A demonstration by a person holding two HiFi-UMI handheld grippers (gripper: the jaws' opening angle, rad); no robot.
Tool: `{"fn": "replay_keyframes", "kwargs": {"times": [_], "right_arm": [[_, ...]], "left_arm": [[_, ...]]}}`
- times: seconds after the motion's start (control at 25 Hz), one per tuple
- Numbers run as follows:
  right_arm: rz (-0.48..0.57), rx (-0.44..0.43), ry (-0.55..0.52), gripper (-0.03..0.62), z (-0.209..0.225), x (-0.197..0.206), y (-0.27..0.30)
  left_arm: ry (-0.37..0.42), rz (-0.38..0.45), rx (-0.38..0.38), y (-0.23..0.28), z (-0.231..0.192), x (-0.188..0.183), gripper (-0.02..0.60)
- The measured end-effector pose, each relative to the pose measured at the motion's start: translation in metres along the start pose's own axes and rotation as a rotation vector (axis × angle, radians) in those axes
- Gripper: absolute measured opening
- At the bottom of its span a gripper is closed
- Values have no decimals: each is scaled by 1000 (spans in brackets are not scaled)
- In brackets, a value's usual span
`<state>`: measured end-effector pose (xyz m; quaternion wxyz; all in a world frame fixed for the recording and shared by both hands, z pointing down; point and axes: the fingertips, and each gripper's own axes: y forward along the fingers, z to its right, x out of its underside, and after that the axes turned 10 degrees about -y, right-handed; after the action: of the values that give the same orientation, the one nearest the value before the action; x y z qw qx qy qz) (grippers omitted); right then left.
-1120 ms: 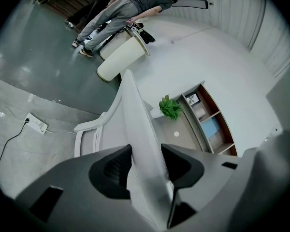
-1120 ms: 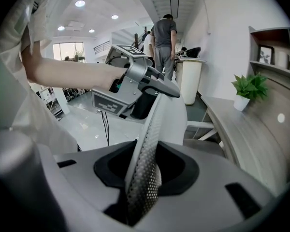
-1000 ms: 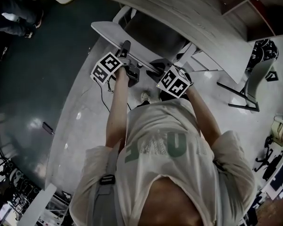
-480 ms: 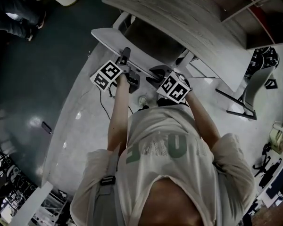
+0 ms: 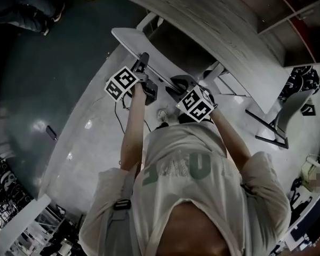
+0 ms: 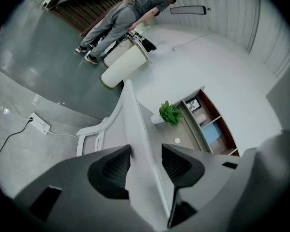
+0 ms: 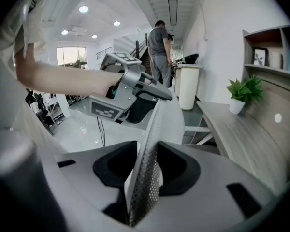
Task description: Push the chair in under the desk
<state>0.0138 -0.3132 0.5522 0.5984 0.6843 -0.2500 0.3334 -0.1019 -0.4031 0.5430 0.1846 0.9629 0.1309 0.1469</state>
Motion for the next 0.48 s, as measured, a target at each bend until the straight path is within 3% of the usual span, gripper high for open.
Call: {"fn": "replay_keyframes", "kwargs": {"times": [0.12,0.24,0.32,0.48], "right_arm": [[113,0,42,137,7,-37,-24],[249,37,58,135,27,-92,-48],[350,109,46,107,44,-132,-69],[542,296,6,35,68,-205,-122]], "left_arm": [[58,88,75,-29,31,-19,209],[178,163,175,-54,84,-39,204],[302,227,232,-71,127,-51,161],[621,412,322,-119,212,-64,28]]}}
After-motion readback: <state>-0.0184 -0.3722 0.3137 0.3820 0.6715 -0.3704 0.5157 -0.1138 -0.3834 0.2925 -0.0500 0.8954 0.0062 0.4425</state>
